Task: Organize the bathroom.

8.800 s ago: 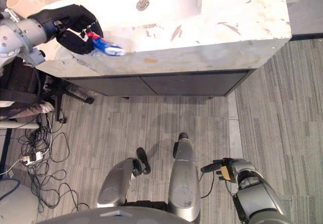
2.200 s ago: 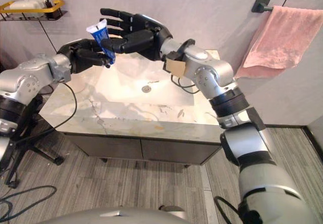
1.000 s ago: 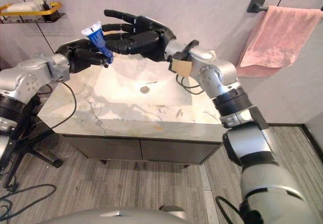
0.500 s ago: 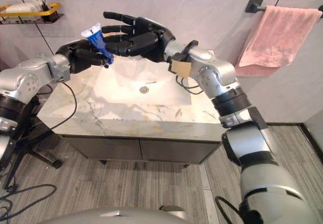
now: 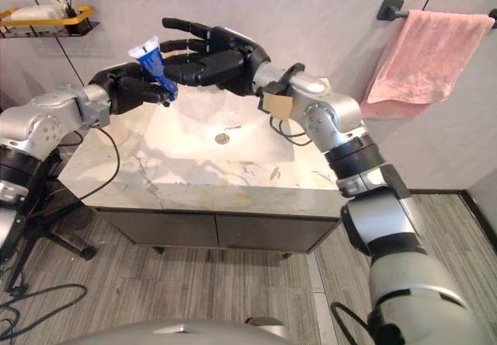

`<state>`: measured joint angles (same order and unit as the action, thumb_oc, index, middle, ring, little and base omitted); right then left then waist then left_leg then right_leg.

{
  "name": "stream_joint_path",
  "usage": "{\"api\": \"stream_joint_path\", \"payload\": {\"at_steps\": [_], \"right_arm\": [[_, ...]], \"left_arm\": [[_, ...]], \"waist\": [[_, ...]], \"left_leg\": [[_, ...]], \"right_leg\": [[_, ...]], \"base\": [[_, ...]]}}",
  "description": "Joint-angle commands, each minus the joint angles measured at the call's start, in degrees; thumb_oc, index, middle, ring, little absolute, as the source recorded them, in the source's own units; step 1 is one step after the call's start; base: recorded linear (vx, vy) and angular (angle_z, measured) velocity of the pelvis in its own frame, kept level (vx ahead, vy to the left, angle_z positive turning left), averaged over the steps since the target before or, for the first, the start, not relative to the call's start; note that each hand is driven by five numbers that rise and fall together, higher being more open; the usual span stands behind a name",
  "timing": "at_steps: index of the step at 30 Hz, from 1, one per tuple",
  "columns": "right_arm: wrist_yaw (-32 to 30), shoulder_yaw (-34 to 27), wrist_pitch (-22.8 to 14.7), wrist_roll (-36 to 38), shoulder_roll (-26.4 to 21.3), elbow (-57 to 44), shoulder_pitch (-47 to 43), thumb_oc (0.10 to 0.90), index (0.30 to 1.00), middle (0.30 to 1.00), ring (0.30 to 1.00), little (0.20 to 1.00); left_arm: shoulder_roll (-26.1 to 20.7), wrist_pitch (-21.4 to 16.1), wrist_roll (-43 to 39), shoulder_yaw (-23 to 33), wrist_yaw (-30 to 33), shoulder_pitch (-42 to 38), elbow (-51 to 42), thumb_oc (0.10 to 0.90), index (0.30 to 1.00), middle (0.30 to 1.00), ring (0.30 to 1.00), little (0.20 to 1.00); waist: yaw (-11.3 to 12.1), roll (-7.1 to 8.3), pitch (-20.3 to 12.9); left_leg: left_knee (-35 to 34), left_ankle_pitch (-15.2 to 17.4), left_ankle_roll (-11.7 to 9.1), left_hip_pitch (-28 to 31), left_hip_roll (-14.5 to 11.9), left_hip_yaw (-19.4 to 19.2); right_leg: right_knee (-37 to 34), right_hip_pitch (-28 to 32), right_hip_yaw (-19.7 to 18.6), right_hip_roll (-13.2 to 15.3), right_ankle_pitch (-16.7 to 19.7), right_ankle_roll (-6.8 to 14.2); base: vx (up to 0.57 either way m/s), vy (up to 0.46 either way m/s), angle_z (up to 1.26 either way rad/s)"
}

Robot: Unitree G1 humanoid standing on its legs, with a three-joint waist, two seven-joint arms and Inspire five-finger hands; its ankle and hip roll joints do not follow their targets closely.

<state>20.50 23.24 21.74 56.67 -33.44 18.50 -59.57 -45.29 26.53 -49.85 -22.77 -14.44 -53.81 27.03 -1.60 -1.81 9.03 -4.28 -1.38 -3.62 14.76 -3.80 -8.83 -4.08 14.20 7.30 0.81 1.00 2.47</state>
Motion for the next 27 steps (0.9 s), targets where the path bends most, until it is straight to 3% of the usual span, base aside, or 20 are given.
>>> {"api": "stream_joint_path", "payload": {"at_steps": [1, 16, 27], "right_arm": [[-0.91, 1.71, -7.06, 1.74, 2.20, 4.66, -5.63, 0.800, 0.900, 0.900, 0.900, 0.900], [-2.59, 1.76, -10.29, 0.92, 1.16, 9.73, -5.93, 0.800, 0.900, 0.900, 0.900, 0.900], [-7.78, 1.27, -13.07, -2.35, -0.31, 12.40, -6.21, 0.800, 0.900, 0.900, 0.900, 0.900]], "left_arm": [[1.18, -7.06, -3.44, -0.77, -1.56, -10.66, 1.27, 0.400, 0.300, 0.300, 0.300, 0.300], [2.08, -7.23, -3.17, -1.86, -1.04, -11.25, 0.02, 0.400, 0.300, 0.300, 0.300, 0.300], [2.66, -7.38, -3.03, -1.93, -0.50, -10.69, -0.04, 0.400, 0.300, 0.300, 0.300, 0.300]], "waist": [[2.15, -0.40, -11.79], [1.98, -0.54, -11.80], [1.76, -0.54, -11.70]], "left_leg": [[3.13, 0.34, -0.25, -4.39, 1.10, 6.94], [2.85, 0.63, 0.01, -3.82, 1.57, 6.62], [3.03, 0.75, 0.06, -3.47, 1.71, 6.45]], "right_leg": [[5.16, -2.90, -1.16, -0.09, -5.05, 2.32], [5.04, -2.64, -1.72, -0.09, -4.89, 2.51], [5.17, -2.37, -2.18, -0.09, -4.74, 2.61]], "base": [[0.03, -0.006, -0.07], [0.01, 0.000, -0.05], [0.00, 0.000, 0.00]]}}
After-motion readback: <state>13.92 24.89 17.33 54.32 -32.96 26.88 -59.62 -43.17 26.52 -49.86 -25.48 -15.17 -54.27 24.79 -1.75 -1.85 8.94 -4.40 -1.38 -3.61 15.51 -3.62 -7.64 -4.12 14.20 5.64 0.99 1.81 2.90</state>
